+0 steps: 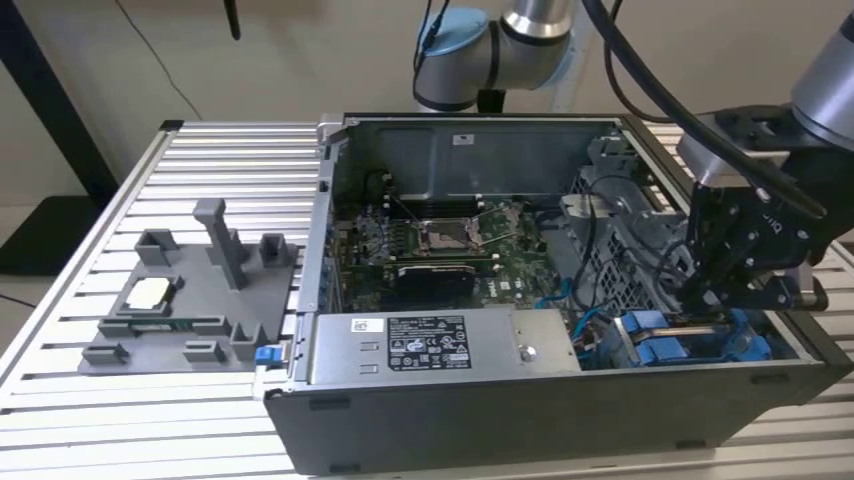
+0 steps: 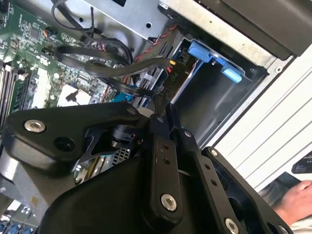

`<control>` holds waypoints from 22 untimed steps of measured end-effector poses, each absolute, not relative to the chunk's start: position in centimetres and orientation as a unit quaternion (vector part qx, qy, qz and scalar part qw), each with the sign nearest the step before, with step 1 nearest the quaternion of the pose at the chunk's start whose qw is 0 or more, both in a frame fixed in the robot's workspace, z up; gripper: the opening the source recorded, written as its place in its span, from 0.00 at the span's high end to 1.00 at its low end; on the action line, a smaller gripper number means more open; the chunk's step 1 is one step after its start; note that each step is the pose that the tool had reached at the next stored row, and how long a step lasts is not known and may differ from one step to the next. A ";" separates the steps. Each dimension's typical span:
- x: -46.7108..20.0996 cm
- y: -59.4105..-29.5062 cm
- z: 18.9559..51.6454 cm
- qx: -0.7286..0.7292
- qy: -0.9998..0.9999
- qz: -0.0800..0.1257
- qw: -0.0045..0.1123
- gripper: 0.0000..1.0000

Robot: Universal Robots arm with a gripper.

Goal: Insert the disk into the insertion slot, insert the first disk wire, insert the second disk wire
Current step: 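Insert the second disk wire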

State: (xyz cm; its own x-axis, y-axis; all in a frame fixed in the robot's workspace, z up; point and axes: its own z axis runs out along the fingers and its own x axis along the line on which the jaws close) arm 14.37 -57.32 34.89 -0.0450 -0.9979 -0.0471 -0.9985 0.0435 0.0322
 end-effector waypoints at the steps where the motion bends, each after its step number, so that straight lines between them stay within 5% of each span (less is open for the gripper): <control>1: 14.4 -57.3 34.9 -0.690 0.723 0.028 0.006 0.84; 22: 14.8 -57.1 34.0 -0.686 0.727 0.034 0.000 0.84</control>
State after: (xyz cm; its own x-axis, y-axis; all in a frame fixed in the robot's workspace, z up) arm 14.81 -57.14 34.04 -0.0596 -0.9971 -0.0469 -0.9971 0.0572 0.0499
